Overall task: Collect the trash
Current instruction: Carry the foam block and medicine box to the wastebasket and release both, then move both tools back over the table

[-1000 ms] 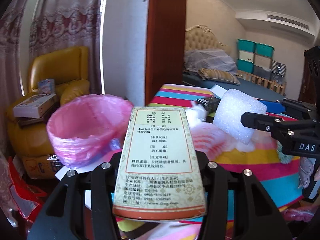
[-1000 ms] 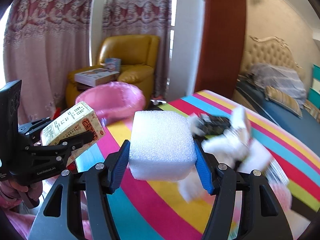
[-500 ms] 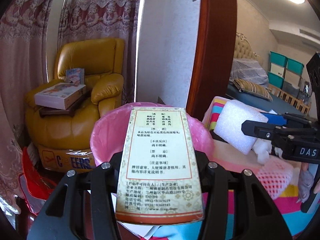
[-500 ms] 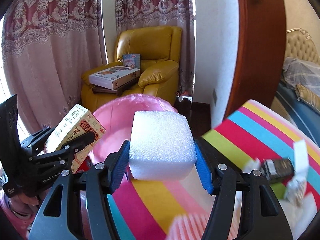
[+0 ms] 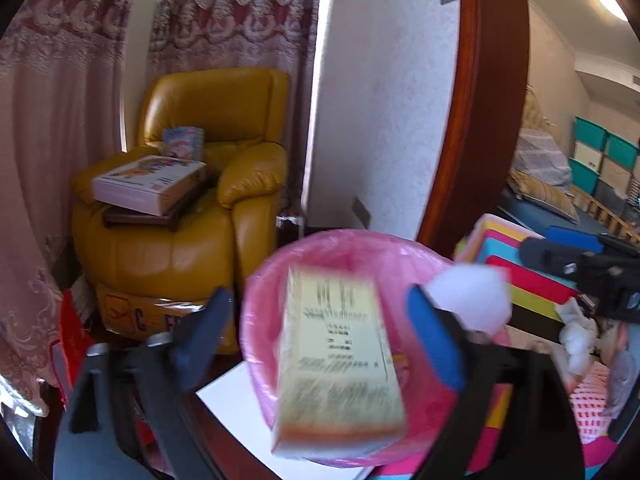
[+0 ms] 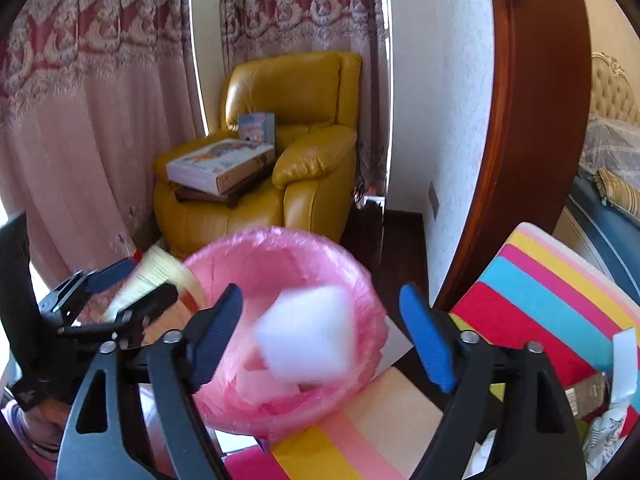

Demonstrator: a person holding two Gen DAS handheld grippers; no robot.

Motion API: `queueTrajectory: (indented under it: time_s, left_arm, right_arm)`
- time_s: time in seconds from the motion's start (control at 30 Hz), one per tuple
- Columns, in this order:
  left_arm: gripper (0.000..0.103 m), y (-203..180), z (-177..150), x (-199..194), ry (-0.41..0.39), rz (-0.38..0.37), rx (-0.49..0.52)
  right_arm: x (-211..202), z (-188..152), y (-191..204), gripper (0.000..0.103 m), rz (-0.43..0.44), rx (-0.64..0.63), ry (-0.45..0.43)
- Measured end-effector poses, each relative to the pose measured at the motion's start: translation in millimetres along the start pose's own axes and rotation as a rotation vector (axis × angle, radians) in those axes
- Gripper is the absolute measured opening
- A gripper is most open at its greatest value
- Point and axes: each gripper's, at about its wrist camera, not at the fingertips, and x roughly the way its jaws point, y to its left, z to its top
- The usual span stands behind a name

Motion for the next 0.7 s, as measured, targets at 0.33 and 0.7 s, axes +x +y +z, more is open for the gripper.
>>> queueTrajectory:
  time_s: [0.33,0.7]
  left_arm:
    - [0.099,-27,-13,-43,-0.088,0.075,0.143]
    - [0.099,-91,-38,-82,-0.053,-0.05,0.102]
  right_arm:
    - [-87,-18,-43,0.085,-0.043,0.037,-0.072]
    - [-182,-97,-99,0.085,-0.253,0.008,-0.073]
